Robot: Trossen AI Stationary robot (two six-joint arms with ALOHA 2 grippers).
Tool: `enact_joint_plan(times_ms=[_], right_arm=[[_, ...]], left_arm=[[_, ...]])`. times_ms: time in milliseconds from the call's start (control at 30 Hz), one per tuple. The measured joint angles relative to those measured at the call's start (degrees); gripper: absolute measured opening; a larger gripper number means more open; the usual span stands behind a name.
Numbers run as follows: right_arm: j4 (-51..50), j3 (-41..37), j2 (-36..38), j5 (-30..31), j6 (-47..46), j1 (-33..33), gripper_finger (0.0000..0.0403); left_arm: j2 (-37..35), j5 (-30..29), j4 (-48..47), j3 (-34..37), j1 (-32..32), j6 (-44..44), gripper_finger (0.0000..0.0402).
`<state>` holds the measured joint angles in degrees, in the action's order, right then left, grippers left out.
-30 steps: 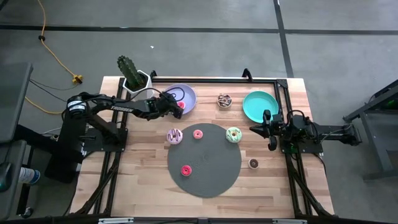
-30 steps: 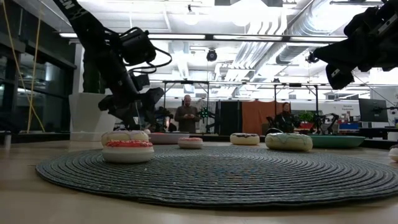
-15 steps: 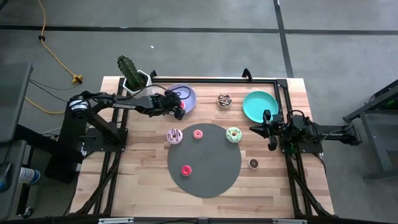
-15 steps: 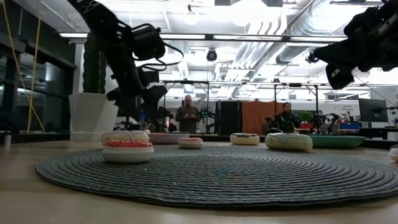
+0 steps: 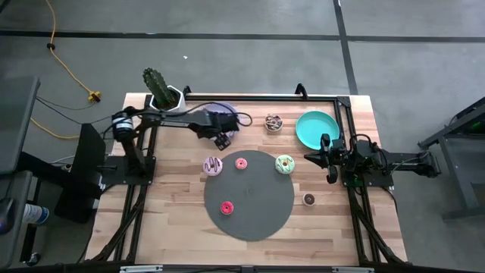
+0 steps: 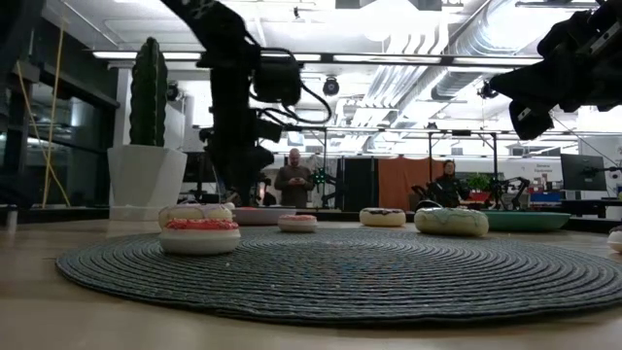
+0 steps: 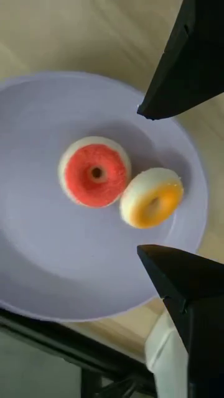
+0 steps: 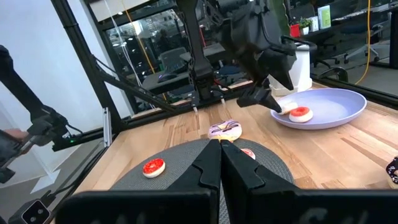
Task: Pick & Place donuts
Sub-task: Put the small yellow doughnut on the purple plate
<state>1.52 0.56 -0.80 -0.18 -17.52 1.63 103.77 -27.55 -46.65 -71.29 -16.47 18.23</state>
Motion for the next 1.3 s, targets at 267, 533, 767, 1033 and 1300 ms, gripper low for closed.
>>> enact_joint_plan(times_ms=[267, 533, 767, 1033, 1300], right_arm=[[0.0, 0.0, 0.0, 0.0, 0.0, 0.0, 0.0000], [0.0, 0.0, 0.0, 0.0, 0.0, 0.0, 0.0000], [0.0, 0.0, 0.0, 0.0, 0.0, 0.0, 0.0000], [0.0, 0.0, 0.0, 0.0, 0.0, 0.0, 0.0000], [0.0, 0.0, 0.0, 0.0, 0.0, 0.0, 0.0000]], left_arm=[[3.8, -1.7, -4.1, -2.3, 1.7, 0.7, 0.0335], [4.1, -7.6, -6.5, -2.2, 1.9, 1.6, 0.0335], [4.1, -7.6, -6.4, -2.2, 1.9, 1.7, 0.0335], [4.1, -7.3, -6.4, -2.2, 2.3, 1.8, 0.0335], [4.1, -10.4, -8.1, -5.2, 2.2, 1.5, 0.0335]])
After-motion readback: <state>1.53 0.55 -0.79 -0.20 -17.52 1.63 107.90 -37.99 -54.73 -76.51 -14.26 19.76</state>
